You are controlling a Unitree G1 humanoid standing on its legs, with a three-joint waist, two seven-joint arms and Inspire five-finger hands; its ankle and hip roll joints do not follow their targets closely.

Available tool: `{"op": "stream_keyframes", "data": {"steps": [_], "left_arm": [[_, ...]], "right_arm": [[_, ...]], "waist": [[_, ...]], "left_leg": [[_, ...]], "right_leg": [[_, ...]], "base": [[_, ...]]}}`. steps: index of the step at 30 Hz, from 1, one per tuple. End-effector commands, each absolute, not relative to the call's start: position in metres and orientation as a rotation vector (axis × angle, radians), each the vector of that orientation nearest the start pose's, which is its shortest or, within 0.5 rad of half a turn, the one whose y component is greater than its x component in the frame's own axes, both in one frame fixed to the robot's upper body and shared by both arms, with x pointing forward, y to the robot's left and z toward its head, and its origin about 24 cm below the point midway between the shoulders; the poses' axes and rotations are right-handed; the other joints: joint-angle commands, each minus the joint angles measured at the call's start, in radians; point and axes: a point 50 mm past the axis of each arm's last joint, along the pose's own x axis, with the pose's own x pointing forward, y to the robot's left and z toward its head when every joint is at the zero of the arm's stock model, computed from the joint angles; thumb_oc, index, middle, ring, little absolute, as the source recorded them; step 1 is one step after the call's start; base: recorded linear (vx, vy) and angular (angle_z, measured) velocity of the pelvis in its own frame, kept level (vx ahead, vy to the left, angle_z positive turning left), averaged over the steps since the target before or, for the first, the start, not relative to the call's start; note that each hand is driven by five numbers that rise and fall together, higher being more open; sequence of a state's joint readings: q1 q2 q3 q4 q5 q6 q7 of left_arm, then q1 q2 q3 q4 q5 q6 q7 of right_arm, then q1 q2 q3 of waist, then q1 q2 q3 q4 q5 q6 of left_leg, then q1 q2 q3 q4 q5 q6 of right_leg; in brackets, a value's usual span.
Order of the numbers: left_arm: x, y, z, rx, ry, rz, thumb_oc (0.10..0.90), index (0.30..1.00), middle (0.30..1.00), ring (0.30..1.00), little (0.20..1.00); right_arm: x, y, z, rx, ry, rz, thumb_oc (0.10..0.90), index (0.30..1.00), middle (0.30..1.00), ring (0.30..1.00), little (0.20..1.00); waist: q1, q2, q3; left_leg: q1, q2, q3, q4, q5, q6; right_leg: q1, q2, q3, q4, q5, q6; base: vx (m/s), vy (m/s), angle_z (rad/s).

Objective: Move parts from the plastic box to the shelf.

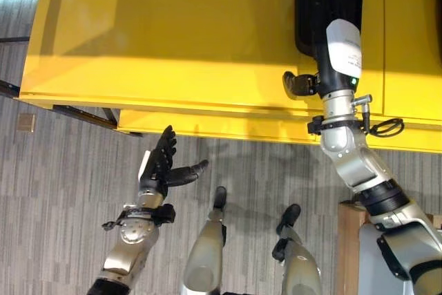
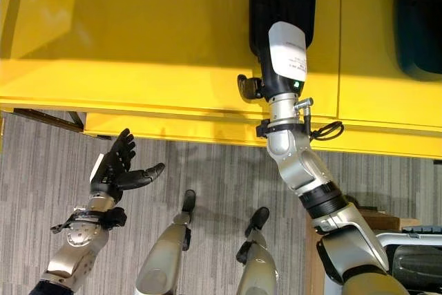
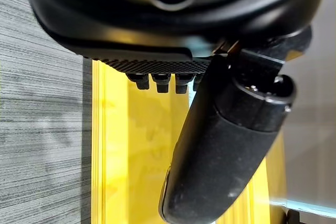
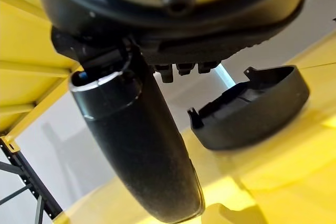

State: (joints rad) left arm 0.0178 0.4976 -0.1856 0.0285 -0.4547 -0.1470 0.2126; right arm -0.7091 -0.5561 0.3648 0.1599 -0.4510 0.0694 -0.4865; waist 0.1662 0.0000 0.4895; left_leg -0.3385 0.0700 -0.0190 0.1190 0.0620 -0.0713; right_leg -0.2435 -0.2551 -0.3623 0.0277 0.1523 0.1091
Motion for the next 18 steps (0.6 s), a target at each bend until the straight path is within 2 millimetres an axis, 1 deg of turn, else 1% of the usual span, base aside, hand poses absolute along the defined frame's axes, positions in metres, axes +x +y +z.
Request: {"op": "stream_keyframes", "data": {"steps": [1, 6, 10, 11, 15, 17, 18], "left_arm": [[0.238, 0.223, 0.083, 0.095, -0.191, 0.062, 0.9, 1.0, 1.0, 1.0, 1.0], [0.236, 0.225, 0.082, 0.1, -0.188, 0.068, 0.9, 1.0, 1.0, 1.0, 1.0], [0.235, 0.225, 0.082, 0.105, -0.189, 0.065, 0.9, 1.0, 1.0, 1.0, 1.0], [0.235, 0.226, 0.082, 0.108, -0.188, 0.063, 0.9, 1.0, 1.0, 1.0, 1.0], [0.235, 0.226, 0.083, 0.111, -0.192, 0.062, 0.9, 1.0, 1.0, 1.0, 1.0], [0.235, 0.229, 0.083, 0.127, -0.192, 0.061, 0.9, 1.0, 1.0, 1.0, 1.0], [0.235, 0.229, 0.083, 0.127, -0.192, 0.061, 0.9, 1.0, 1.0, 1.0, 1.0]], "right_arm": [[0.321, -0.144, 0.267, -0.907, -0.997, -0.325, 0.9, 1.0, 1.0, 1.0, 1.0], [0.317, -0.151, 0.267, -0.924, -1.007, -0.352, 0.9, 1.0, 1.0, 1.0, 1.0], [0.317, -0.153, 0.268, -0.947, -1.009, -0.367, 0.9, 1.0, 1.0, 1.0, 1.0], [0.319, -0.156, 0.269, -0.987, -1.004, -0.379, 0.9, 1.0, 1.0, 1.0, 1.0], [0.321, -0.159, 0.274, -1.053, -1.011, -0.404, 0.9, 1.0, 1.0, 1.0, 1.0], [0.323, -0.165, 0.279, -1.15, -1.013, -0.418, 0.9, 1.0, 1.0, 1.0, 1.0], [0.323, -0.165, 0.279, -1.151, -1.013, -0.418, 0.9, 1.0, 1.0, 1.0, 1.0]], "waist": [[0.001, -0.02, -0.075], [-0.006, -0.029, -0.076], [-0.005, -0.031, -0.077], [-0.004, -0.033, -0.078], [-0.004, -0.033, -0.078], [-0.002, -0.035, -0.075], [-0.002, -0.034, -0.075]], "left_leg": [[-0.011, 0.019, 0.062, -0.019, 0.023, 0.021], [-0.007, 0.022, 0.061, -0.018, 0.02, 0.02], [-0.006, 0.022, 0.062, -0.019, 0.021, 0.019], [-0.005, 0.023, 0.062, -0.019, 0.02, 0.019], [-0.006, 0.023, 0.061, -0.018, 0.019, 0.02], [-0.009, 0.024, 0.058, -0.015, 0.019, 0.019], [-0.01, 0.024, 0.058, -0.015, 0.019, 0.019]], "right_leg": [[0.007, -0.08, 0.029, 0.156, -0.098, 0.052], [0.006, -0.078, 0.032, 0.159, -0.099, 0.052], [0.007, -0.077, 0.034, 0.158, -0.099, 0.053], [0.008, -0.077, 0.034, 0.158, -0.098, 0.053], [0.005, -0.077, 0.034, 0.161, -0.099, 0.053], [0.004, -0.077, 0.034, 0.165, -0.101, 0.053], [0.004, -0.077, 0.033, 0.166, -0.101, 0.053]], "base": [[0.0, 0.0, 0.0], [0.0, -0.01, -0.02], [0.0, 0.0, 0.0], [0.0, 0.0, 0.0], [0.0, 0.0, 0.0], [0.0, 0.0, 0.0], [0.0, 0.0, 0.0]]}}
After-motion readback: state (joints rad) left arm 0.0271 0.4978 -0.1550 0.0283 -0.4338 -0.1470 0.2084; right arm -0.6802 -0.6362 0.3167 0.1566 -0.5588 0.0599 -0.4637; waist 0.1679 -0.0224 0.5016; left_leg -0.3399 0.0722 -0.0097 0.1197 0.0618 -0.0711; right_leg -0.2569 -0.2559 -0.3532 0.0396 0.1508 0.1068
